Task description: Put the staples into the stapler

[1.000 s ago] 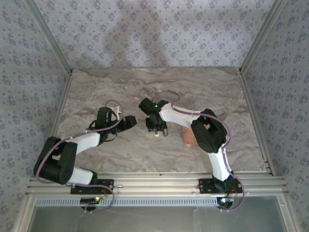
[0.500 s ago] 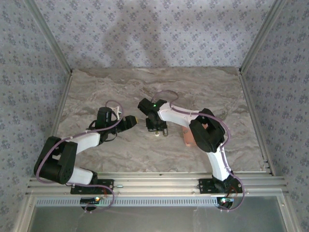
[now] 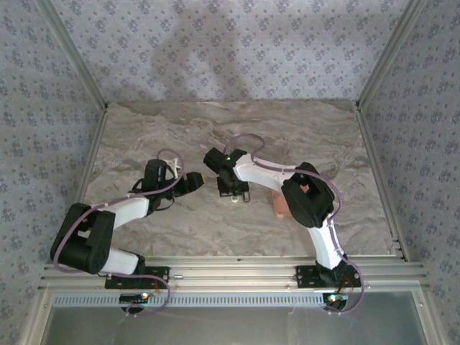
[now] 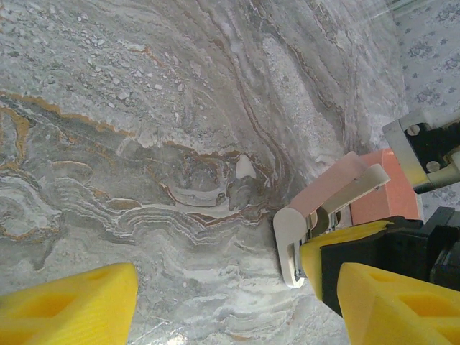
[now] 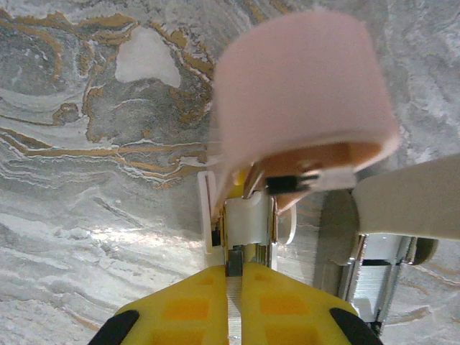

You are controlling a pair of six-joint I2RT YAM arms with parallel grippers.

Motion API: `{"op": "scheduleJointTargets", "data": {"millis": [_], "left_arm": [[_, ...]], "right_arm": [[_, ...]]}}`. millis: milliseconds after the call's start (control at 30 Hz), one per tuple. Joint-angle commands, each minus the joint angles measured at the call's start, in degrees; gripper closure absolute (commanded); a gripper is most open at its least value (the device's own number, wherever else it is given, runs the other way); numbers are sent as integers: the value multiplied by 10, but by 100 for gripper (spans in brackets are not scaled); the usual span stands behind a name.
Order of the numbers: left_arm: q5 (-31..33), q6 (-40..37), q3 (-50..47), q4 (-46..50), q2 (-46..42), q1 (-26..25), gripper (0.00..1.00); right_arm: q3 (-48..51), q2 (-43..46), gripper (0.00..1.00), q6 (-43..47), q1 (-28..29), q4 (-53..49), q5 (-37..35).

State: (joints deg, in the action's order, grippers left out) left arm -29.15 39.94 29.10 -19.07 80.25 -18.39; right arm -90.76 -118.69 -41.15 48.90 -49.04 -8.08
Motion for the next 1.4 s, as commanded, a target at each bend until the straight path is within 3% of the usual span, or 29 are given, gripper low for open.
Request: {"op": "scheduleJointTargets", "data": {"millis": [0, 433, 667, 1000, 1367], "left_arm": [[-2, -11, 4, 7, -15, -1, 26], [0, -12, -2, 6, -21, -1, 26], [2, -12, -6, 11, -32, -1, 26], [50, -48, -33, 90, -142, -1, 26], [105, -65, -73, 127, -251, -1, 24]], "right_arm": [[-10, 23, 92, -9, 4, -25, -33], [-14, 24, 92, -7, 8, -16, -36], [-8, 51, 92, -10, 20, -58, -86], [123, 146, 91, -54, 88, -109, -155], [178, 108, 90, -61, 143, -132, -204]]}}
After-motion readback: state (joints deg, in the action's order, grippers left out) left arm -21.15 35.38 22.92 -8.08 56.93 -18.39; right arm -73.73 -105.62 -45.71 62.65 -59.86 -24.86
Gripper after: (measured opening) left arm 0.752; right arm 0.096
